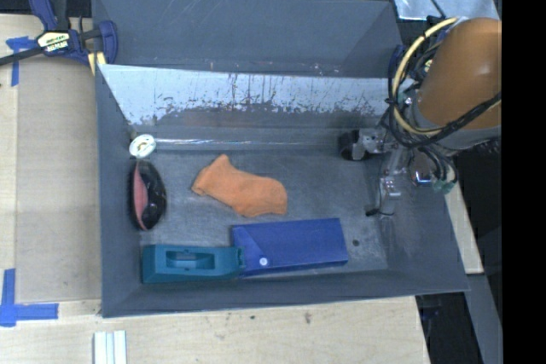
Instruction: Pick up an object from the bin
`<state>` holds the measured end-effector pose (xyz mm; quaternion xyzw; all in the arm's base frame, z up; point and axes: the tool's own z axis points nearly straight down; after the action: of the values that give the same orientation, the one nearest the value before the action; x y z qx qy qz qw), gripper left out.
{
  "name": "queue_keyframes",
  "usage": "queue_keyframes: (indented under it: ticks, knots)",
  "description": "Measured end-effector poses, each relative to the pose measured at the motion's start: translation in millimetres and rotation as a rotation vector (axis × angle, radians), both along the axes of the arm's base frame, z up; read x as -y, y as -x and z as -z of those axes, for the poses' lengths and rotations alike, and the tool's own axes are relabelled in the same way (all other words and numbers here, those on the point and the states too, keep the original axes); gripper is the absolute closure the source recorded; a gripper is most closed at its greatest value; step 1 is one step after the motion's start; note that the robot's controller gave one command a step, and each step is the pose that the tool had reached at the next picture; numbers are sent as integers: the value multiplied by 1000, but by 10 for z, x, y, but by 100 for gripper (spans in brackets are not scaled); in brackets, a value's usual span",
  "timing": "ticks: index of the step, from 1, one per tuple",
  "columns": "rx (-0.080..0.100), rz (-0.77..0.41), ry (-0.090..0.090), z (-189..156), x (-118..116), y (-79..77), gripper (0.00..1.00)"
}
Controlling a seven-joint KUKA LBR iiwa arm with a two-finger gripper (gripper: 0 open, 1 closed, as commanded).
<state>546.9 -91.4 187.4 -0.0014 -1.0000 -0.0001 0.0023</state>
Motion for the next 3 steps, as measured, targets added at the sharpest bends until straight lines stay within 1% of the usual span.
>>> queue_keyframes:
  ticks: [1, 2, 3]
  knots:
    - [8, -2, 1, -43, -3, -18, 0]
    - [14, -23, 2, 554, -481, -237, 0]
    - [8, 35, 0, 811, -699, -551, 0]
